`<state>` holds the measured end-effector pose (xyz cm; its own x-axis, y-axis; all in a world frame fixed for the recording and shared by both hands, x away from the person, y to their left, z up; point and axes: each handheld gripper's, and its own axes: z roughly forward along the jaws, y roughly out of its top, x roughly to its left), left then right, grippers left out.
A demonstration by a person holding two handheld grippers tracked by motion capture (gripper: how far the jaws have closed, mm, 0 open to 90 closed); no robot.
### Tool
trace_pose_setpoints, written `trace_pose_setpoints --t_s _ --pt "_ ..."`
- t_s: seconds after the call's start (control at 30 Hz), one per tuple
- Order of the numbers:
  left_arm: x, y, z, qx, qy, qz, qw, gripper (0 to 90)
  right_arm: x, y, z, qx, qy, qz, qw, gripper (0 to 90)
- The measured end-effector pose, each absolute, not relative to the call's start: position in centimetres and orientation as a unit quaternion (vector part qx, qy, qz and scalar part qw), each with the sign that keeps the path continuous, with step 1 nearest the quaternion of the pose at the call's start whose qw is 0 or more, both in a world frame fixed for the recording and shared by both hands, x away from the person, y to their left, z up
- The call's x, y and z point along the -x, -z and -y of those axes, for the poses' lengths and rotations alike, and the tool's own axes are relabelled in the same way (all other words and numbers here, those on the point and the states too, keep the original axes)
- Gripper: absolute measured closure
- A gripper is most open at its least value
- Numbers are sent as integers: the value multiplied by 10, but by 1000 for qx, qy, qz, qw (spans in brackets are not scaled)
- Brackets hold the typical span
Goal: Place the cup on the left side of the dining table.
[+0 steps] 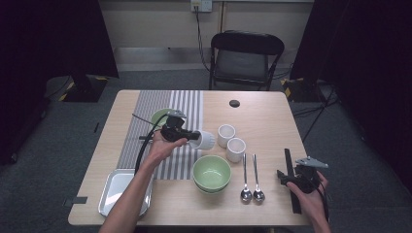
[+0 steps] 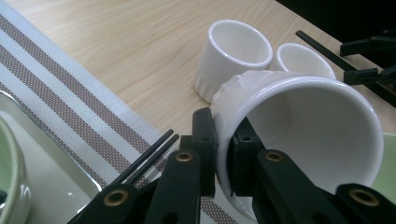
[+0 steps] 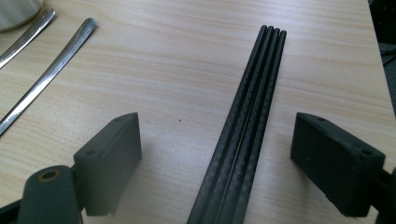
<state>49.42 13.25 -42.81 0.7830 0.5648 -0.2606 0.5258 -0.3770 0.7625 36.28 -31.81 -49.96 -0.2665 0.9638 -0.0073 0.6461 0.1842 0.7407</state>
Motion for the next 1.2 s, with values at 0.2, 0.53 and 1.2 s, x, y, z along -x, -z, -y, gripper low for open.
trace_pose_setpoints --t_s 0.2,0.53,1.2 --pt "-490 423 -142 -828 -32 -327 454 837 -363 500 318 -553 -320 -728 248 154" --pt "-492 412 -159 -819 -42 -338 462 837 -363 500 318 -552 -320 -728 248 154" --pt "-477 400 -188 -817 -60 -341 461 837 -363 500 319 -549 -320 -731 248 154"
